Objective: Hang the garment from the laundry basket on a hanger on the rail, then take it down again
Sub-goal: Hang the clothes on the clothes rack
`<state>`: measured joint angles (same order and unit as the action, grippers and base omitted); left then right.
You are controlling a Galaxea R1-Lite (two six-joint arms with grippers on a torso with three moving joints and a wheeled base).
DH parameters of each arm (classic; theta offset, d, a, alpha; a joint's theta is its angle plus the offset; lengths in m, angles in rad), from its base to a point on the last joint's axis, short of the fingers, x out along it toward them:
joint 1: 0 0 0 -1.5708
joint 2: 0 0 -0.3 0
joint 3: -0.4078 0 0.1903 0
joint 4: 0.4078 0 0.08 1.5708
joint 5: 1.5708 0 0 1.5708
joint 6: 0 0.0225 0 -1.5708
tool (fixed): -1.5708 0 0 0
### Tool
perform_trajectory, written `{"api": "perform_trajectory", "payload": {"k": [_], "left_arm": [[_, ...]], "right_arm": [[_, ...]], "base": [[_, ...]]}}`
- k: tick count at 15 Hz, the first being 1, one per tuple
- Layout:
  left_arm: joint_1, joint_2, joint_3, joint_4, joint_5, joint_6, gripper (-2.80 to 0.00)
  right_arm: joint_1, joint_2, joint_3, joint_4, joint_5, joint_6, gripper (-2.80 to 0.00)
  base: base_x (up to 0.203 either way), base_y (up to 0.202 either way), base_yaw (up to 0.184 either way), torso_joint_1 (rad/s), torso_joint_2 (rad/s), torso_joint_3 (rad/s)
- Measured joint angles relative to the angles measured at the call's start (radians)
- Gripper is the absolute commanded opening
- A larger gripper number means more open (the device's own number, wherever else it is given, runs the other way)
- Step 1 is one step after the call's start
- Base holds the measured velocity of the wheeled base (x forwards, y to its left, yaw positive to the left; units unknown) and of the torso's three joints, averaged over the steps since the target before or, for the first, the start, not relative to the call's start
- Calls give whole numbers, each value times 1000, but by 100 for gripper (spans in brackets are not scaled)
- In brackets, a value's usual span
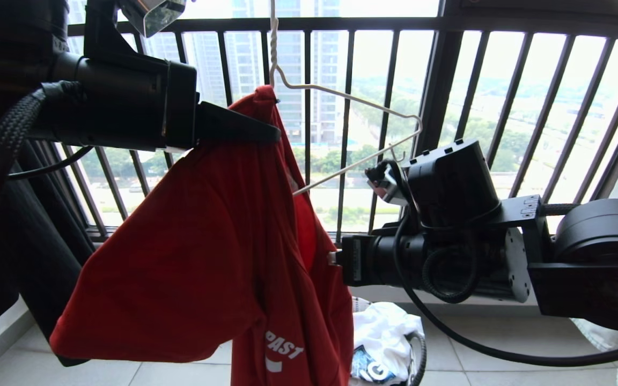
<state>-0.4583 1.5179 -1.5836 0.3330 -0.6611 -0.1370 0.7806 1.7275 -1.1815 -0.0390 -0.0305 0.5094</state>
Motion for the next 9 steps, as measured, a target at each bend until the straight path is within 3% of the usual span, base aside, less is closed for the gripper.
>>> {"api": "perform_trajectory", "payload": {"k": [4,5,6,9], "left_arm": [[11,8,-4,-3,1,-4,-280],[13,9,-5,-3,2,-4,-280],[15,10,-6,-3,2,-6,-280],[16,10,-8,-3,2,-10,-280]], "right_arm": [[1,-11,0,-1,-6,0,-280],[0,-12,0,-1,-7,0,-99],[1,-13,0,-1,-7,0,0],[1,-15,0,-1,-6,0,0]], "base": [[0,0,0,0,0,0],[0,0,0,0,0,0],[0,0,0,0,0,0],[0,0,0,0,0,0]]}}
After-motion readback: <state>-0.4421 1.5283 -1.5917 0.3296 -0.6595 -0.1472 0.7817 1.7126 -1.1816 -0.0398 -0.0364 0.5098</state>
